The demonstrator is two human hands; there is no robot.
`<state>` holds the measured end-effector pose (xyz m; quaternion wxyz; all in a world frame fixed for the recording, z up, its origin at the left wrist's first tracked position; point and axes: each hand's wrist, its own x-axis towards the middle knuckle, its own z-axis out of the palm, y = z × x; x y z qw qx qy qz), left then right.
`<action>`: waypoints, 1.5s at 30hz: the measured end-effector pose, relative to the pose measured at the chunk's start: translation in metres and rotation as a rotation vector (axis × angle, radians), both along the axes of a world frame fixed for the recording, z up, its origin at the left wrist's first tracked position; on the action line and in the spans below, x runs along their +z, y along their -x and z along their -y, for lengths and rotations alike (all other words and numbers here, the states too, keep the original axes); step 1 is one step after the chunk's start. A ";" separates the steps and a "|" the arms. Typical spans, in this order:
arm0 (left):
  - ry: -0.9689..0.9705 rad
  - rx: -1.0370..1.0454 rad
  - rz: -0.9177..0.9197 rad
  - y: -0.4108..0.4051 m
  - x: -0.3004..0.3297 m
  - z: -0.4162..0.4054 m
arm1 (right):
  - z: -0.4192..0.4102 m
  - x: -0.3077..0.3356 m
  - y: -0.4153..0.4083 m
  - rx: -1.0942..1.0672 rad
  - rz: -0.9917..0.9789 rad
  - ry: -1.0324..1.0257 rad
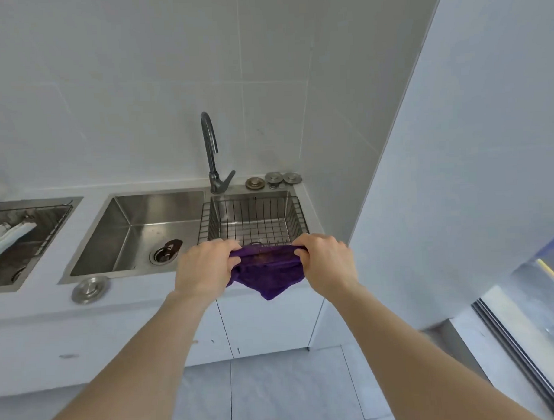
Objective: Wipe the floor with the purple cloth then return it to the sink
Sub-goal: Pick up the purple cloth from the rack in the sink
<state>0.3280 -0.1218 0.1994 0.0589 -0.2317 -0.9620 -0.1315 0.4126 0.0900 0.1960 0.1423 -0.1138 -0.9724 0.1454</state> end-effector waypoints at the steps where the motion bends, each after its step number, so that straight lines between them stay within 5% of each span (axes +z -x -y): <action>1: 0.009 0.002 0.022 -0.010 -0.010 -0.003 | -0.003 -0.011 -0.009 0.001 0.019 0.019; 23: 0.076 -0.040 0.420 -0.091 -0.343 0.037 | 0.053 -0.326 -0.109 -0.155 0.388 0.190; 45: 0.113 -0.176 0.503 -0.177 -0.830 0.090 | 0.101 -0.813 -0.203 -0.109 0.471 0.176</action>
